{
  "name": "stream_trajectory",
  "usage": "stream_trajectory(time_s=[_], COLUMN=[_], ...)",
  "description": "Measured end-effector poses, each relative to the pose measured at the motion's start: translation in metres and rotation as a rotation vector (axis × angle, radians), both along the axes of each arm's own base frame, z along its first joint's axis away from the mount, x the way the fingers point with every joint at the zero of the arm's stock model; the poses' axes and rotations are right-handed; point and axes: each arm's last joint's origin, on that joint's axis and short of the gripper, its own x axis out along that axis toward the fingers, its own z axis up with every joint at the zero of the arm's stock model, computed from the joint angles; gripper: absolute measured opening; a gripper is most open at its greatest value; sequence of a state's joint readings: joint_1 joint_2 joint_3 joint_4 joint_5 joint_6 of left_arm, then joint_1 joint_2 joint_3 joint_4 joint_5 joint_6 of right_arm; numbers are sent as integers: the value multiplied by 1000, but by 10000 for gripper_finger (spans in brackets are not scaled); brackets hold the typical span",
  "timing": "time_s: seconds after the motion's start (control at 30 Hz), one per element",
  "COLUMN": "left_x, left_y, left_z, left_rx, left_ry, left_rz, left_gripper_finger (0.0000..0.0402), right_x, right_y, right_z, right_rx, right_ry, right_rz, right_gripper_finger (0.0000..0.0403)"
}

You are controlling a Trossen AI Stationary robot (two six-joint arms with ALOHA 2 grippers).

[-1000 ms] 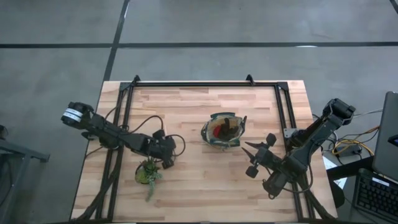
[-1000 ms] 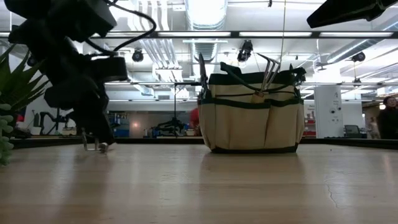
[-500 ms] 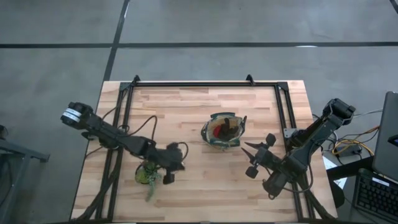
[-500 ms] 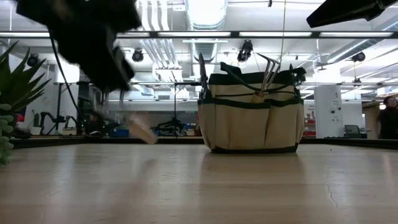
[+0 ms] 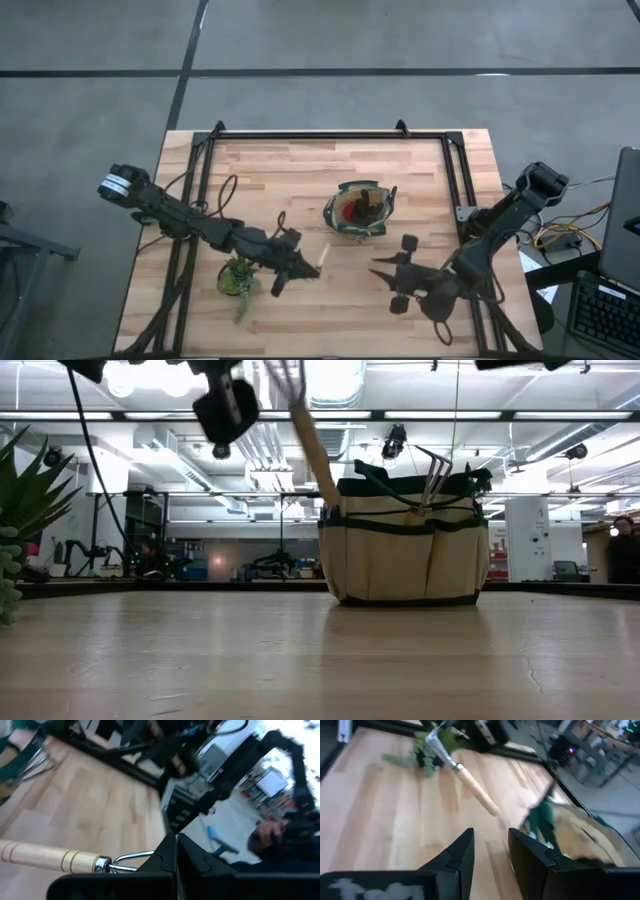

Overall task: Pick & Place Garden tools in Gardening bag
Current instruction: Put the brown hand rake into the green gardening bag

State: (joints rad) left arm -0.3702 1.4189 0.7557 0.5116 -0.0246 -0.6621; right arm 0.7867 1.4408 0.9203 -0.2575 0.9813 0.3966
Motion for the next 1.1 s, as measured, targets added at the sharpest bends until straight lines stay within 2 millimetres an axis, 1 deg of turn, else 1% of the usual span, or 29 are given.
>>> stream_trajectory(time_s=[0.07,0.2,0.33,0.43,0.5,0.6,0.77,0.9,1.1], left_x=[1,2,9,15,19,25,35,42,59], left_y=[0,0,-3,-5,-6,-8,-13,-14,-20], left_z=[3,2,-2,-8,-10,-6,-5,-4,-4], left_rx=[-11,-52,-76,-85,-89,-94,-94,-98,-75], left_ry=[-22,-7,-52,-74,-77,-95,-96,-101,-113], left_rz=[1,8,-4,-7,-9,-35,-39,-37,-38], left_gripper_finger=[1,1,1,1,1,1,2,2,2], right_x=[7,21,36,48,53,55,56,56,57], right_y=[2,4,8,5,1,-2,2,2,2], right_z=[-2,-6,-8,-8,-9,-8,-5,-7,-7], right_rx=[-16,-53,-44,-13,-10,8,68,83,87], right_ry=[-6,-31,-73,-99,-92,-87,-85,-77,-78], right_rz=[21,34,86,117,129,151,270,278,278], right_gripper_finger=[112,123,151,177,189,195,184,175,172])
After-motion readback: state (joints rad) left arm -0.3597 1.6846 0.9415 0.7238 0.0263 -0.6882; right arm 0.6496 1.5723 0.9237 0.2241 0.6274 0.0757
